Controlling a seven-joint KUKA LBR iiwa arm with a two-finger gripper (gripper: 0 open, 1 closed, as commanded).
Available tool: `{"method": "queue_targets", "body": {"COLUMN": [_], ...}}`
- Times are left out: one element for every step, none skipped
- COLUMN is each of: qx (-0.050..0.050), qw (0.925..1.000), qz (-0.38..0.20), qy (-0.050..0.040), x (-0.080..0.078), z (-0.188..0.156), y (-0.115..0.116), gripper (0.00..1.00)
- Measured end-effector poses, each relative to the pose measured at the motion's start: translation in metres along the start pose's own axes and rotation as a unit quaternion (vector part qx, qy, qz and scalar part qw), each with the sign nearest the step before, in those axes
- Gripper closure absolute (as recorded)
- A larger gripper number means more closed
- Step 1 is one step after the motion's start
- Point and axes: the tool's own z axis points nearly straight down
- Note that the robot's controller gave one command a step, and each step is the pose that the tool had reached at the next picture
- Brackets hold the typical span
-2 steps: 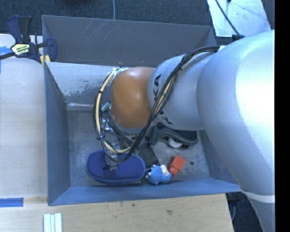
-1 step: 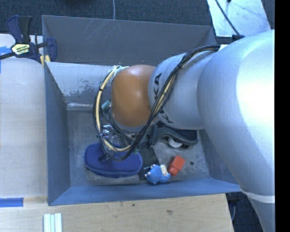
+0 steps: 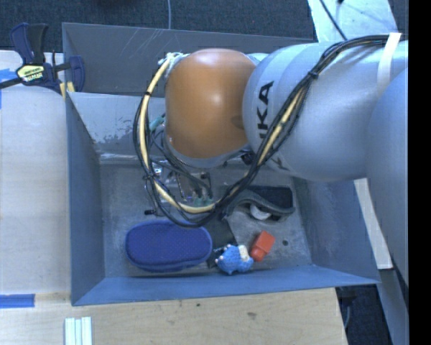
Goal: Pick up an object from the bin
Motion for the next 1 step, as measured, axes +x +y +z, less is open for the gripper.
{"method": "queue_targets", "body": {"qx": [0.001], "qw": [1.0000], "qz": [0.001], "qy": [0.0045], "x": [0.0016], "z": [0.0049], "y": [-0.0013], "gripper": [0.00]}}
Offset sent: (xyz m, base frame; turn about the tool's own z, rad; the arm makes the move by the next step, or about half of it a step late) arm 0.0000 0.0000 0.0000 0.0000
